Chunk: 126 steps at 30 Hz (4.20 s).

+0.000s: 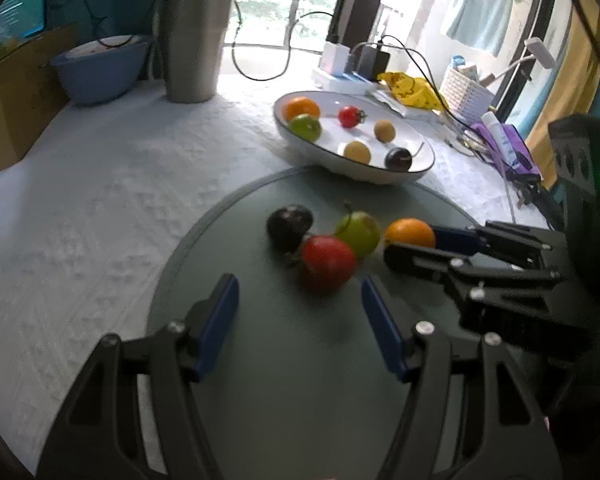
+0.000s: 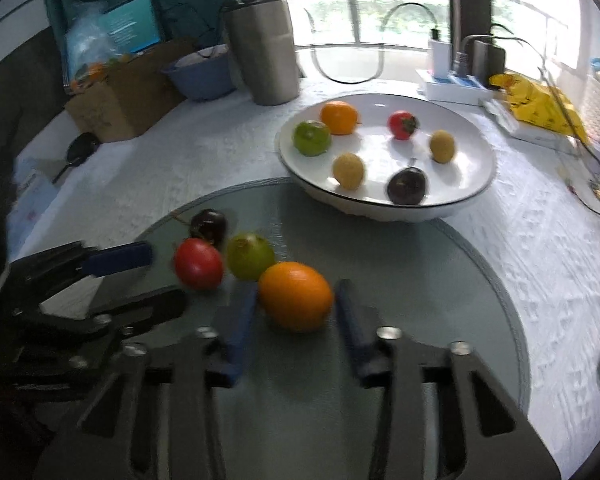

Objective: Organize fruits
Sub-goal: 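Grasp the large orange with the right gripper while the left gripper grasps the red tomato, then carry the orange and tomato onto the white plate and open both grippers, then move both open grippers back over the fruit mat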

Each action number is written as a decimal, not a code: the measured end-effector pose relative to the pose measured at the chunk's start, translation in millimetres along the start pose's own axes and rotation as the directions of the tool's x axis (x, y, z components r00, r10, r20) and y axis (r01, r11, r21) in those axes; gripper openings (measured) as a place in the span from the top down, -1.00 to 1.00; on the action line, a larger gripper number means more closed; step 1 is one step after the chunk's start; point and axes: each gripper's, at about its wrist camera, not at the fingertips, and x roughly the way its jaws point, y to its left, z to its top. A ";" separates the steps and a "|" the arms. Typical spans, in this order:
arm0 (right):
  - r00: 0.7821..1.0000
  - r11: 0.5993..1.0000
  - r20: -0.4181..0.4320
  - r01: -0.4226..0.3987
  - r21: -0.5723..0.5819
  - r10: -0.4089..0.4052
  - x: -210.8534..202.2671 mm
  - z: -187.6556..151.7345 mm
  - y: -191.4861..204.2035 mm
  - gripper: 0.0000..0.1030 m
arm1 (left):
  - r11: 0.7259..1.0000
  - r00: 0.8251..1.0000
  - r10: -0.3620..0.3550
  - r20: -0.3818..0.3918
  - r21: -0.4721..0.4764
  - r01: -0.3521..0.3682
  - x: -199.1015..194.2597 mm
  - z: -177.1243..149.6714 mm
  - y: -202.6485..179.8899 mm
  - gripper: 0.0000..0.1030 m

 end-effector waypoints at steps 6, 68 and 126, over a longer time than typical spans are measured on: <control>1.000 1.000 0.018 -0.014 0.017 0.014 -4.6 0.0 -9.5 0.26 | 1.000 1.000 0.006 -0.008 -0.001 -0.006 9.7 9.6 -4.3 -0.27; 0.988 0.991 0.151 0.021 0.132 -0.041 -22.1 56.5 -101.6 0.25 | 0.996 0.999 -0.033 0.043 0.089 0.029 42.2 108.0 -44.0 0.32; 0.975 0.994 0.202 0.085 0.068 -0.098 -45.8 67.0 -65.4 0.02 | 0.998 0.991 -0.043 0.130 0.053 0.036 4.7 117.0 -41.1 0.10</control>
